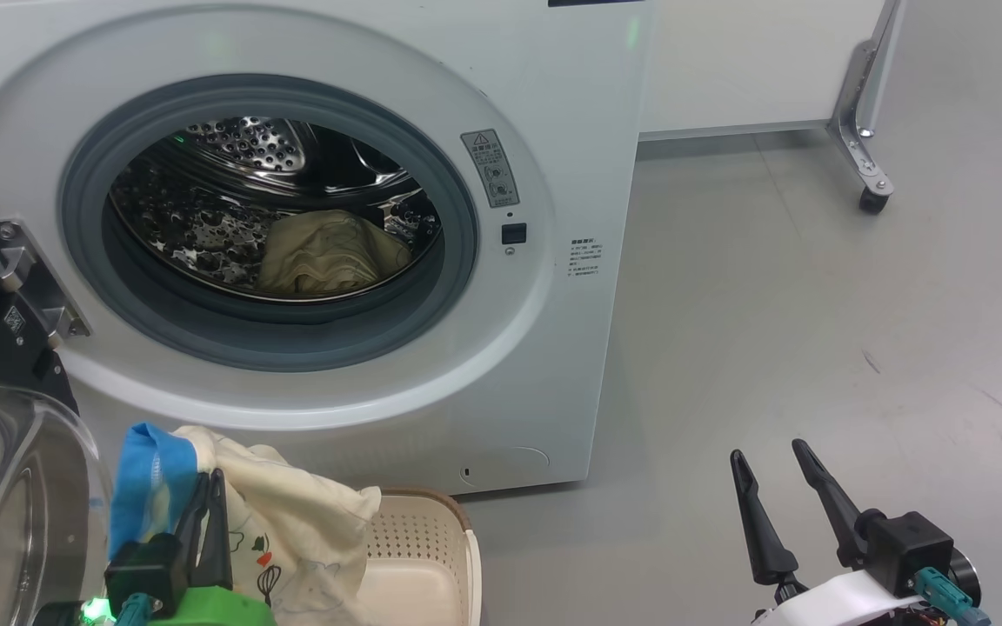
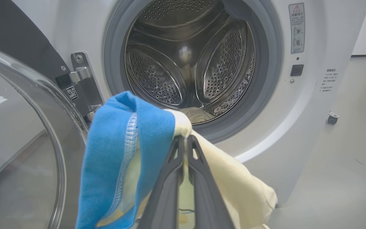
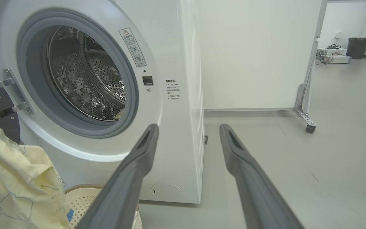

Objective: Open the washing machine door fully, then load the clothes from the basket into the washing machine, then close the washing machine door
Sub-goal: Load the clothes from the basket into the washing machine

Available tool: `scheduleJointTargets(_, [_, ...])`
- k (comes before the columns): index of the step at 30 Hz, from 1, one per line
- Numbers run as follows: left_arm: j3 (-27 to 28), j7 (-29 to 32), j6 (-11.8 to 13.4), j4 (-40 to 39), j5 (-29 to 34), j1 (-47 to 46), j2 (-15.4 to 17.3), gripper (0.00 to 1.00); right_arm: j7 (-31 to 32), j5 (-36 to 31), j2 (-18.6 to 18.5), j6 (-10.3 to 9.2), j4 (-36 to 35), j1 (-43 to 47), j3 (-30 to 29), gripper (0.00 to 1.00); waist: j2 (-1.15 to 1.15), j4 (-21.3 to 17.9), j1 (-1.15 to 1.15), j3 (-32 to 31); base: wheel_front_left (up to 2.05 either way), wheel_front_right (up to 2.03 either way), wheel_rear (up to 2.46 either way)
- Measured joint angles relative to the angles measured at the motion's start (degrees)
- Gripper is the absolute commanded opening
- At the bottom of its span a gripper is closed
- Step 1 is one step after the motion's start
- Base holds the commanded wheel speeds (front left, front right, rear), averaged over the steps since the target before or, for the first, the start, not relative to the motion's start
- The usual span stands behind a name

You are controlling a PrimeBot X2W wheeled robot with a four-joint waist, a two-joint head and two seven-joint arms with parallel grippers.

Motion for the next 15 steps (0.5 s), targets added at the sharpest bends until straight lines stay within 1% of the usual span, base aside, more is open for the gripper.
scheduleJointTargets(15, [-1.65, 0.83, -0.13, -1.65, -0.89, 0.5, -0.01, 0.0, 0.05, -0.01, 0.02, -0.01, -1.13, 0.02, 1.04, 1.0, 0.0, 0.05, 0.0, 0.75, 0.0, 0.0, 0.0])
